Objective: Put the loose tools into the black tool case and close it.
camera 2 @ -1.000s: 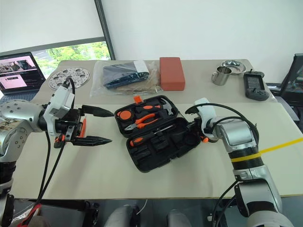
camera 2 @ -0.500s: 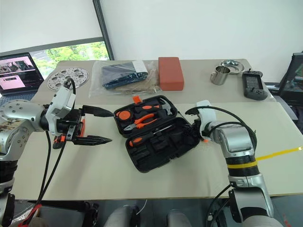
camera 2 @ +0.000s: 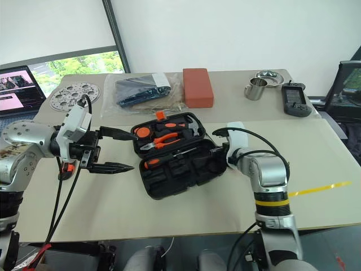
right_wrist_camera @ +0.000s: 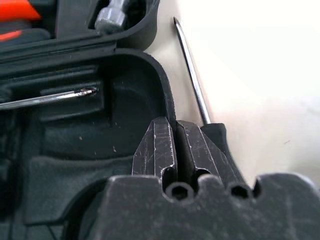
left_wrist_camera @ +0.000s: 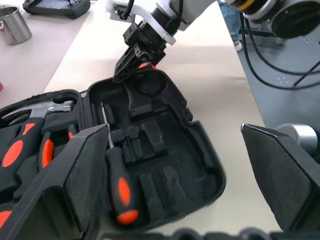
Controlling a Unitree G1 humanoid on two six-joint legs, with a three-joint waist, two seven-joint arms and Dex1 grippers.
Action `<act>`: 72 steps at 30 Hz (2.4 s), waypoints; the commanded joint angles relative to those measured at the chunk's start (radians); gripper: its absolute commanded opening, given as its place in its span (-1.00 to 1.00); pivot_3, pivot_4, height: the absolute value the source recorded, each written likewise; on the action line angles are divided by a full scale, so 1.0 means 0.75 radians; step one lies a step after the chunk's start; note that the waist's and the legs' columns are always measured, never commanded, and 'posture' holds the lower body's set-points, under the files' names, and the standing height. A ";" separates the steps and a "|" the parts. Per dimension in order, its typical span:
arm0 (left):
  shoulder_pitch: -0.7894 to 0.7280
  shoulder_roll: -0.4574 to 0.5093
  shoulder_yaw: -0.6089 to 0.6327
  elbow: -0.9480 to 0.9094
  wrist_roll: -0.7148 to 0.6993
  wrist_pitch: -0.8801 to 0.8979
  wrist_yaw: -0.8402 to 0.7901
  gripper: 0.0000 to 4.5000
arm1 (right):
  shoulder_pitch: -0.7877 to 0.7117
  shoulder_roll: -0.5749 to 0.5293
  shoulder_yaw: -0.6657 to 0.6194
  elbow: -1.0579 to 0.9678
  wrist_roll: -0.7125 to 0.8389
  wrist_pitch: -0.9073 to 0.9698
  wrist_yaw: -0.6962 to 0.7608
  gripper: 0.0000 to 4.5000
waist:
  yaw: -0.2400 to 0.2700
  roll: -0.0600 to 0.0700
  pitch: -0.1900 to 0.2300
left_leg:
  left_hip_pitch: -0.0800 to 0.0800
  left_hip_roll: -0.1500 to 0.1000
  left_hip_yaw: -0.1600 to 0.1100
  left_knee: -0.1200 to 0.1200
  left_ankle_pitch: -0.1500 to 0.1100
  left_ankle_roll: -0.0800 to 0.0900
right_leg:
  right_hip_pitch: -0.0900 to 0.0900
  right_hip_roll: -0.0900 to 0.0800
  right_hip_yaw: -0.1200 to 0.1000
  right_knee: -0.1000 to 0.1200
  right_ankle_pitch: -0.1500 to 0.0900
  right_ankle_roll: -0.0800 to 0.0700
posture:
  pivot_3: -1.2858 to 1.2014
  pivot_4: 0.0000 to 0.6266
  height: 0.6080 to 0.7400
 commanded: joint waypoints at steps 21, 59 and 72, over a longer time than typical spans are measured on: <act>-0.081 -0.015 -0.004 0.044 0.020 -0.036 -0.041 1.00 | -0.069 0.148 -0.097 -0.459 0.075 0.219 -0.168 -0.41 | -0.002 0.002 0.001 | -0.016 -0.004 0.002 -0.002 0.001 0.000 | -0.018 -0.002 0.000 0.003 0.000 0.000 | 0.03 -0.52 1.00; -0.047 -0.021 0.020 0.019 -0.001 -0.031 -0.053 1.00 | -0.113 -0.605 0.377 0.129 -0.034 -0.219 0.457 -0.66 | 0.029 0.004 0.000 | -0.016 -0.003 0.004 0.002 0.001 0.002 | -0.017 0.000 0.005 0.002 0.000 0.000 | 0.03 -0.52 1.00; 0.111 0.042 0.178 0.106 0.040 -0.065 0.044 1.00 | -0.223 -0.663 0.675 -0.118 -0.146 -0.736 0.815 -0.69 | 0.019 0.004 0.000 | -0.013 0.005 0.004 0.002 0.001 0.002 | -0.018 0.006 0.004 0.002 0.000 0.000 | 0.03 -0.52 1.00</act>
